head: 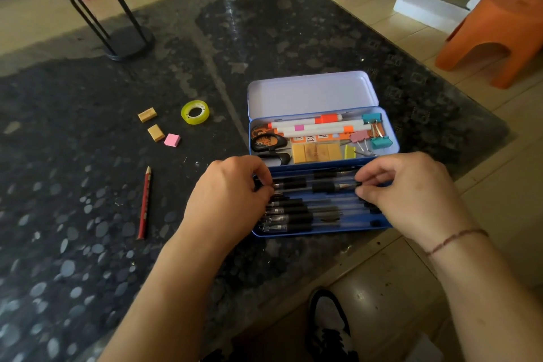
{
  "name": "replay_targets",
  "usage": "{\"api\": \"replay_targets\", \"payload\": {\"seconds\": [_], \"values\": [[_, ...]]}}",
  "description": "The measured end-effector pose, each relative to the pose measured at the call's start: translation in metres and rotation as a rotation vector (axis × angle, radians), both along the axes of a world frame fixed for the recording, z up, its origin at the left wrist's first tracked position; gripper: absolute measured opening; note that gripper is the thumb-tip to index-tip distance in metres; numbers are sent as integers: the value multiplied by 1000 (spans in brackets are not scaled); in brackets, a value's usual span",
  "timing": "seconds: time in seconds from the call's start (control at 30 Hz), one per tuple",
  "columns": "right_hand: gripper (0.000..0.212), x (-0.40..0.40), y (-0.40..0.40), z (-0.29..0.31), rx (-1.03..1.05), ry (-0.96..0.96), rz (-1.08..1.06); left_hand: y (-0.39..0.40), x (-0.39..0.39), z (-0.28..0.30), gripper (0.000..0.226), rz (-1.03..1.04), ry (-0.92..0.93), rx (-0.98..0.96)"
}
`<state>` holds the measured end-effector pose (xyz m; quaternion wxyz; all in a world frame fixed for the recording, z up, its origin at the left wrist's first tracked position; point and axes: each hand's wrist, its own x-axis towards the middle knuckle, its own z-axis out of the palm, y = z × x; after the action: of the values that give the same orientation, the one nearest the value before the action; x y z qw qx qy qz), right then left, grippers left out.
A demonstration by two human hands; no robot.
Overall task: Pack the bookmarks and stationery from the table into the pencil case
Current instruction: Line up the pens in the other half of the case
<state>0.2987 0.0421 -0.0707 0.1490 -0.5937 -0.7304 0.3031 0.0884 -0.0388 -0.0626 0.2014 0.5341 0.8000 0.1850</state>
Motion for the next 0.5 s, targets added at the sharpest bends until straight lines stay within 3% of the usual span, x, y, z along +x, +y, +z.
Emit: {"api": "replay_targets", "payload": {"seconds": [0.23,0.5], "values": [[24,0,1,-3,26,-20,-6,0,-1,-2,18,11,16,7],[6,-6,-3,-7,173,-121,23,1,-2,-5,15,8,11,25]]}}
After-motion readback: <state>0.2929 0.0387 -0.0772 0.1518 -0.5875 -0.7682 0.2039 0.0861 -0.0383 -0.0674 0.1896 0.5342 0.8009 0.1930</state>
